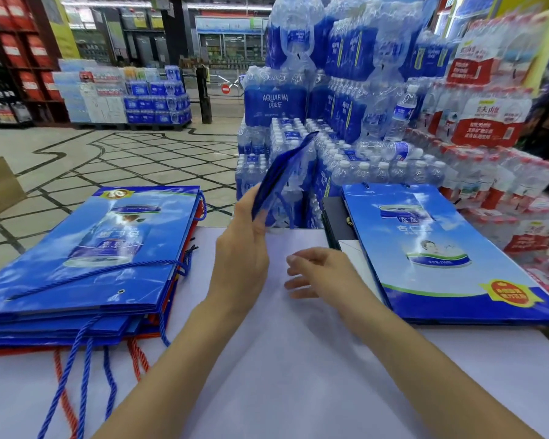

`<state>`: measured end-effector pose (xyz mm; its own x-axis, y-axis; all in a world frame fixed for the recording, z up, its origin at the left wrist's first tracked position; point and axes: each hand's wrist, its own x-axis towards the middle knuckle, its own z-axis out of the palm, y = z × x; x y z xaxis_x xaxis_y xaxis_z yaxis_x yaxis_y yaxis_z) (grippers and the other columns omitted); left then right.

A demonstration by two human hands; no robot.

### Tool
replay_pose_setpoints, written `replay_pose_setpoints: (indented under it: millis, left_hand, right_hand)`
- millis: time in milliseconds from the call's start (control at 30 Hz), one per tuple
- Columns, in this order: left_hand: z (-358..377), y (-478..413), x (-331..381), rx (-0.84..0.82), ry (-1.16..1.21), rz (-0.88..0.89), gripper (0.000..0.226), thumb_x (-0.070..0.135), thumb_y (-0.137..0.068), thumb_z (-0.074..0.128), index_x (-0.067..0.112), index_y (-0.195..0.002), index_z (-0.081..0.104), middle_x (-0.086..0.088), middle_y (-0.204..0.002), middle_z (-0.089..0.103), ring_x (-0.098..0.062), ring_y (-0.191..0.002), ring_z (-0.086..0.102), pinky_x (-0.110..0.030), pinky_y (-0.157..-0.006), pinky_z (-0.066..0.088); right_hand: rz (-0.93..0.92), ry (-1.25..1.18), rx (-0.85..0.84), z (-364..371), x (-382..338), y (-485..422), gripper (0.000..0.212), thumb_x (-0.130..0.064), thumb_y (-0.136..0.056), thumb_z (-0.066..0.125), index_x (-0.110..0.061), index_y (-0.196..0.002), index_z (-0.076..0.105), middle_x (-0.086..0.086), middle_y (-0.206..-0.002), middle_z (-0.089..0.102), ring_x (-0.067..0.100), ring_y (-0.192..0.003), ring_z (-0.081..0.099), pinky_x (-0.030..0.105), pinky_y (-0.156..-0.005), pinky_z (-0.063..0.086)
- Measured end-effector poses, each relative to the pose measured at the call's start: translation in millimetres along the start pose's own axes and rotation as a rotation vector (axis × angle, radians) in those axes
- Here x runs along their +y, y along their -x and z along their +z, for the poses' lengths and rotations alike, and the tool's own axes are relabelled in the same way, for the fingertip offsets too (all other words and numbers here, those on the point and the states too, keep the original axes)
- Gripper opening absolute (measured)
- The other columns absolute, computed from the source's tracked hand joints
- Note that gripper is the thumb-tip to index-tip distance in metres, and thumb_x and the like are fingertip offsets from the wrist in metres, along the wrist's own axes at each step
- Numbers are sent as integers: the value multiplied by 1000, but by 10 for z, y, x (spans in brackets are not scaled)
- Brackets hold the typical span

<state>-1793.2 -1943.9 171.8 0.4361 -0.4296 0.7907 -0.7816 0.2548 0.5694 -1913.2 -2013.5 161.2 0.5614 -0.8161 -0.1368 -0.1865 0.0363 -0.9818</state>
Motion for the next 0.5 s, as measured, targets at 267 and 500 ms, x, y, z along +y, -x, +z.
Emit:
replay_pose_setpoints:
  millis: [267, 500]
  left_hand:
    - [66, 21, 136, 209, 382, -298, 23, 13, -104, 36, 15, -127, 41, 5, -119, 59, -6, -108, 59, -24, -89, 50]
    - [-90, -133, 130, 389, 548, -504, 25, 9, -98, 45, 24, -118, 44, 5, -108, 64, -8, -93, 62, -24, -83, 50]
  right_hand:
    - [131, -88, -79, 166, 18, 44, 73, -45, -89, 67, -29, -147, 26, 8, -110, 67, 22, -84, 74, 39, -85, 59]
    - [153, -407, -81, 101, -4, 1, 71, -11, -85, 75, -16, -143, 36, 9, -117, 69, 20, -84, 74, 34, -78, 60]
